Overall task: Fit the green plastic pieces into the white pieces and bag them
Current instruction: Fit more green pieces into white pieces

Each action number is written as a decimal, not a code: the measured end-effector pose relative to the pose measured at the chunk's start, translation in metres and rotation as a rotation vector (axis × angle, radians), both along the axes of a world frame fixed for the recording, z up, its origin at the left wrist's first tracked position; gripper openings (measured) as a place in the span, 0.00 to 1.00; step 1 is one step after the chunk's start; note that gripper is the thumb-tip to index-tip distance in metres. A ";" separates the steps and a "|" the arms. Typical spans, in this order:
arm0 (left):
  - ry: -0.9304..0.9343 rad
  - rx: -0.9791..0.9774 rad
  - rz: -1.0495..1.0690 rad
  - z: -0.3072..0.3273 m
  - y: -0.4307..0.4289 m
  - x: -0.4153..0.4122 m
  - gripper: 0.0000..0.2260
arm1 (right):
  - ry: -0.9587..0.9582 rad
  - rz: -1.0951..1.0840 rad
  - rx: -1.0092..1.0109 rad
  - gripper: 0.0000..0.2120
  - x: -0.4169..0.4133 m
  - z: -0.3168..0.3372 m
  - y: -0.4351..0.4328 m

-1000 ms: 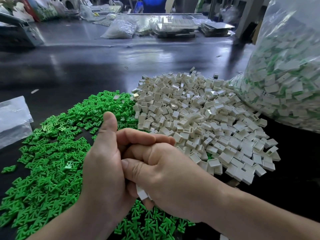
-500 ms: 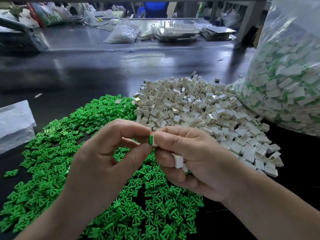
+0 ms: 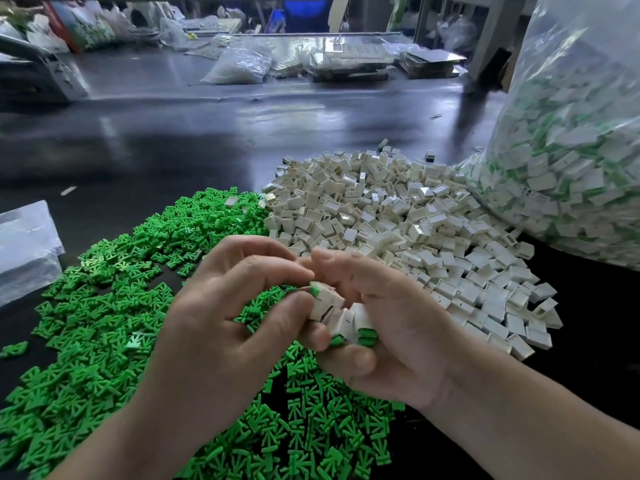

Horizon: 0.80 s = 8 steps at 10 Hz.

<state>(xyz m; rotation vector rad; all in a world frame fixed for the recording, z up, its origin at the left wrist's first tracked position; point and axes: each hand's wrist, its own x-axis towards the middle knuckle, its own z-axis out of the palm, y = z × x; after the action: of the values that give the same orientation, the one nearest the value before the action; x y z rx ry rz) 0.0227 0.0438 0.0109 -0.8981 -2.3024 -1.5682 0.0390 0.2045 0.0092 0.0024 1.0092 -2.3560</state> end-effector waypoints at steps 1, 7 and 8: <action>-0.008 0.010 -0.011 0.000 -0.001 0.000 0.14 | 0.069 -0.037 -0.047 0.06 -0.001 -0.005 0.005; 0.273 -0.803 0.098 -0.031 -0.001 -0.027 0.14 | 0.014 -0.299 0.028 0.07 -0.014 0.005 0.028; 0.307 -0.786 0.097 -0.034 0.003 -0.027 0.16 | 0.008 -0.295 0.048 0.08 -0.013 0.006 0.026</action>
<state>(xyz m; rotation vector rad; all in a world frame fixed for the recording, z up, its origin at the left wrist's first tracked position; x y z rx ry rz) -0.0043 0.0467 -0.0230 -1.0543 -2.6667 -0.3986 0.0256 0.2306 0.0153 0.1717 1.1350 -2.5954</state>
